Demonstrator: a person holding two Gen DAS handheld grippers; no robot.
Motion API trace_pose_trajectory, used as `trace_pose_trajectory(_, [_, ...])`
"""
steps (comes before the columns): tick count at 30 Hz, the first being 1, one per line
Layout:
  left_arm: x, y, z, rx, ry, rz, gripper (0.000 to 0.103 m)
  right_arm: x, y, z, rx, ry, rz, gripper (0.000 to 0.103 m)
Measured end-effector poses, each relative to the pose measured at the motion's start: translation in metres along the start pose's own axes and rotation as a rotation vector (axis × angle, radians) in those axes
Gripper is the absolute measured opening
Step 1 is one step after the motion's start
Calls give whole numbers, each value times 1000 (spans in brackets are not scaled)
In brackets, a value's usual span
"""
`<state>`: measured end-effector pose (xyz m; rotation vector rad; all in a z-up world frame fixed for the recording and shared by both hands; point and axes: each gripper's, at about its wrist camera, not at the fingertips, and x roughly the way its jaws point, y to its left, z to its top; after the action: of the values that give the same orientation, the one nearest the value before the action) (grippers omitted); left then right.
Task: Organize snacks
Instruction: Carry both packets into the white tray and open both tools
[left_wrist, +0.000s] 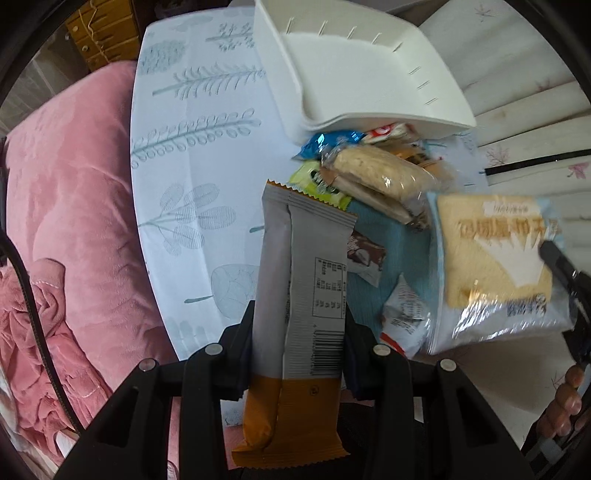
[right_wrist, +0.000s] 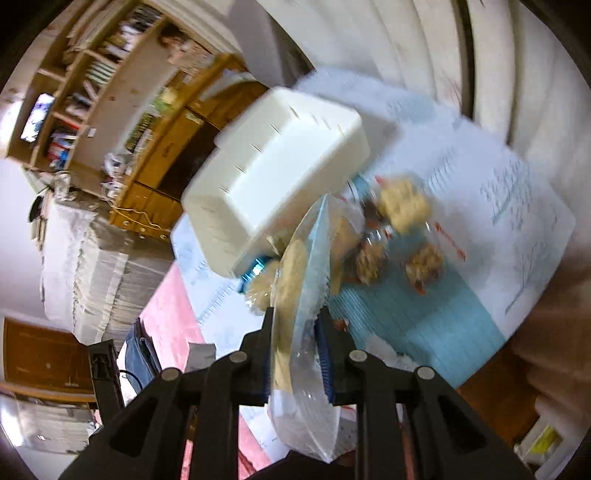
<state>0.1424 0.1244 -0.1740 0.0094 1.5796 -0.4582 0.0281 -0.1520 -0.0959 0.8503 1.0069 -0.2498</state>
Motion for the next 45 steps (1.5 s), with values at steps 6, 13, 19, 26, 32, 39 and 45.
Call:
trace_pose_trajectory(6, [-36, -22, 5, 3, -73, -14, 37, -28, 26, 21, -146, -105, 25, 20])
trace_pose_trajectory(13, [-70, -50, 28, -3, -159, -9, 37, -42, 46, 51, -283, -179, 73, 20])
trace_pose_trajectory(19, [-86, -70, 48, -36, -214, 14, 37, -41, 52, 82, -358, -191, 103, 20])
trace_pose_trajectory(26, [-88, -86, 74, -101, -250, 8, 38, -32, 53, 117, -439, -193, 122, 20])
trace_pose_trajectory(32, [-71, -95, 103, -161, -265, 3, 38, -15, 59, 143, -560, -214, 100, 20])
trace_pose_trajectory(39, [-49, -102, 143, -219, -317, -11, 38, 18, 61, 173, -672, -180, 112, 21])
trace_pose_trajectory(45, [-36, -107, 168, -250, -330, 5, 38, 40, 62, 188, -690, -141, 113, 22])
